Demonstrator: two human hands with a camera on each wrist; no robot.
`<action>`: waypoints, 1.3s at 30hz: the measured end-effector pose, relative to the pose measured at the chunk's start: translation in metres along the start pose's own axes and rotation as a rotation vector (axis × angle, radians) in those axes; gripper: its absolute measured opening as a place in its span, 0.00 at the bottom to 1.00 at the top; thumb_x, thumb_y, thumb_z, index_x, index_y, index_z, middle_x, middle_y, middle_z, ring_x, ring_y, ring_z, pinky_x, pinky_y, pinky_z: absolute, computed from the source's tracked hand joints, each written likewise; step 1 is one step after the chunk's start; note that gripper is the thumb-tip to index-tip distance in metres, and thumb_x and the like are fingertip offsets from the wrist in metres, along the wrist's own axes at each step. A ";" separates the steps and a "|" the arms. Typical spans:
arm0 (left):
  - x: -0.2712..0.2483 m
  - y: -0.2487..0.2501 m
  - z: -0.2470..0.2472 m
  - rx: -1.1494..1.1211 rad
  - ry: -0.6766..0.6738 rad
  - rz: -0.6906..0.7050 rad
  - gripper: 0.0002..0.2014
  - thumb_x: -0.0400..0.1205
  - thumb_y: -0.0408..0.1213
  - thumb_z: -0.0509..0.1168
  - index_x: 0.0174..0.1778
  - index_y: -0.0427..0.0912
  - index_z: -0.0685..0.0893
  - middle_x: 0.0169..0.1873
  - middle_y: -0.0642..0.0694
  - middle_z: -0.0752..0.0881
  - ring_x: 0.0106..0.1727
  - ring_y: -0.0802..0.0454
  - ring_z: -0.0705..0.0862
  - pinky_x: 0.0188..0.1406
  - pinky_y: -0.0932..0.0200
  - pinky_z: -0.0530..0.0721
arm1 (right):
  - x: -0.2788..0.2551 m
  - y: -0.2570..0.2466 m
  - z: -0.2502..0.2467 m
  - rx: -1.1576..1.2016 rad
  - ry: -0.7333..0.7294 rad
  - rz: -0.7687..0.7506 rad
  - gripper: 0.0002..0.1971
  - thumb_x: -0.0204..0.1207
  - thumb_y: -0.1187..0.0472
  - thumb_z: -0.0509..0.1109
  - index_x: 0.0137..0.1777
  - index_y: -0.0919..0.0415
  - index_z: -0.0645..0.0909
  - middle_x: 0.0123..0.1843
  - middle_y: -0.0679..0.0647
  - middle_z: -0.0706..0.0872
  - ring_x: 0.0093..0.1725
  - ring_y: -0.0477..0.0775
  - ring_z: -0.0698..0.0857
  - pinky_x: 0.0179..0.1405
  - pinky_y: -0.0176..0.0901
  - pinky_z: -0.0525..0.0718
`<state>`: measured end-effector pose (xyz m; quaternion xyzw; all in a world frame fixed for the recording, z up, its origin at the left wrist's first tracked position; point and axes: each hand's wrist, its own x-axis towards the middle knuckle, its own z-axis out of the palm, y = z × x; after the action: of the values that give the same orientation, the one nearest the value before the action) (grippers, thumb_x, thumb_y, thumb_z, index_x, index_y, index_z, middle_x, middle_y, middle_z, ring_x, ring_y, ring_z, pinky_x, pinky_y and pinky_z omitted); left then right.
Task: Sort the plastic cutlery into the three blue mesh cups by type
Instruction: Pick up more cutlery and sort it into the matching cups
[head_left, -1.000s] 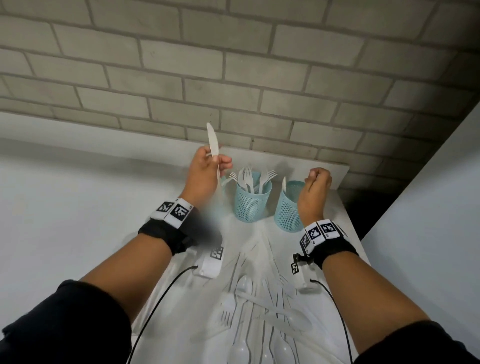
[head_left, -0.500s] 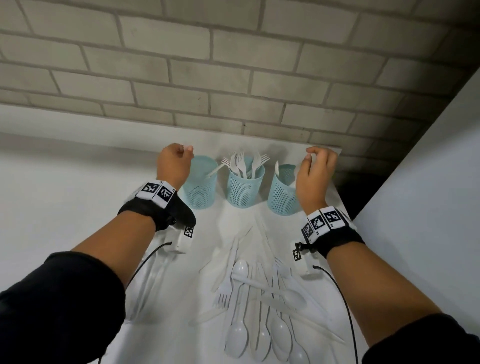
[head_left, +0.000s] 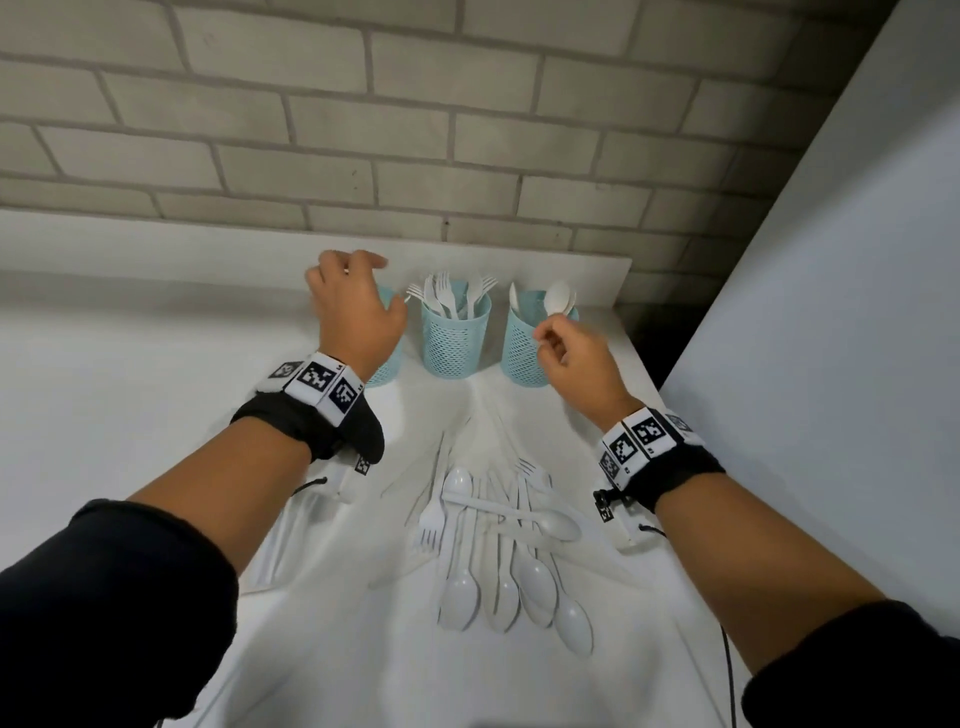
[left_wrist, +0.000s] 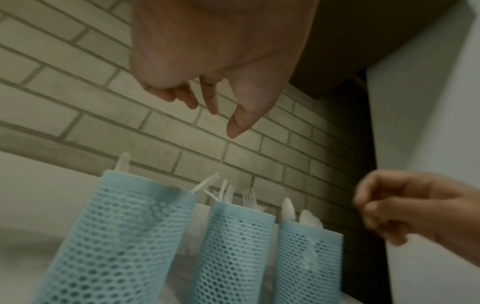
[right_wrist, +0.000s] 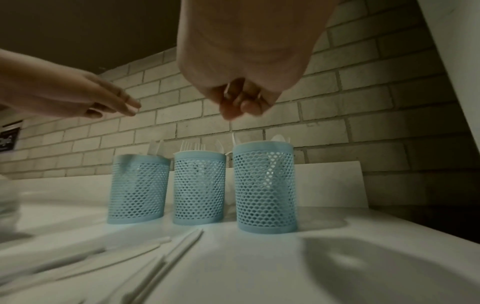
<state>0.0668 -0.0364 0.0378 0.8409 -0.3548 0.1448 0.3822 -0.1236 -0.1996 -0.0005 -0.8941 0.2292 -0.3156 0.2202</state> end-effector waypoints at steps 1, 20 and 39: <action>-0.005 0.004 0.003 -0.031 -0.044 0.042 0.16 0.76 0.36 0.66 0.59 0.35 0.81 0.59 0.33 0.78 0.62 0.36 0.74 0.62 0.51 0.67 | -0.003 0.001 0.004 -0.022 -0.132 0.079 0.06 0.77 0.66 0.62 0.48 0.61 0.81 0.41 0.54 0.84 0.39 0.53 0.82 0.43 0.47 0.83; -0.100 0.013 0.046 0.246 -0.836 -0.145 0.23 0.75 0.50 0.71 0.56 0.33 0.81 0.57 0.38 0.84 0.58 0.42 0.83 0.48 0.57 0.77 | -0.022 -0.045 0.063 -0.361 -0.560 0.409 0.06 0.72 0.68 0.71 0.39 0.67 0.75 0.49 0.65 0.84 0.50 0.62 0.85 0.42 0.42 0.78; -0.090 0.026 0.051 0.376 -0.906 0.030 0.16 0.74 0.34 0.69 0.28 0.41 0.67 0.29 0.49 0.72 0.43 0.48 0.76 0.34 0.60 0.73 | -0.011 -0.017 0.051 -0.105 -0.595 0.482 0.18 0.78 0.66 0.64 0.26 0.60 0.69 0.29 0.56 0.77 0.31 0.52 0.77 0.30 0.38 0.72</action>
<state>-0.0166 -0.0430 -0.0281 0.8685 -0.4653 -0.1686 0.0287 -0.0929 -0.1669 -0.0322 -0.8771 0.3747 0.0303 0.2989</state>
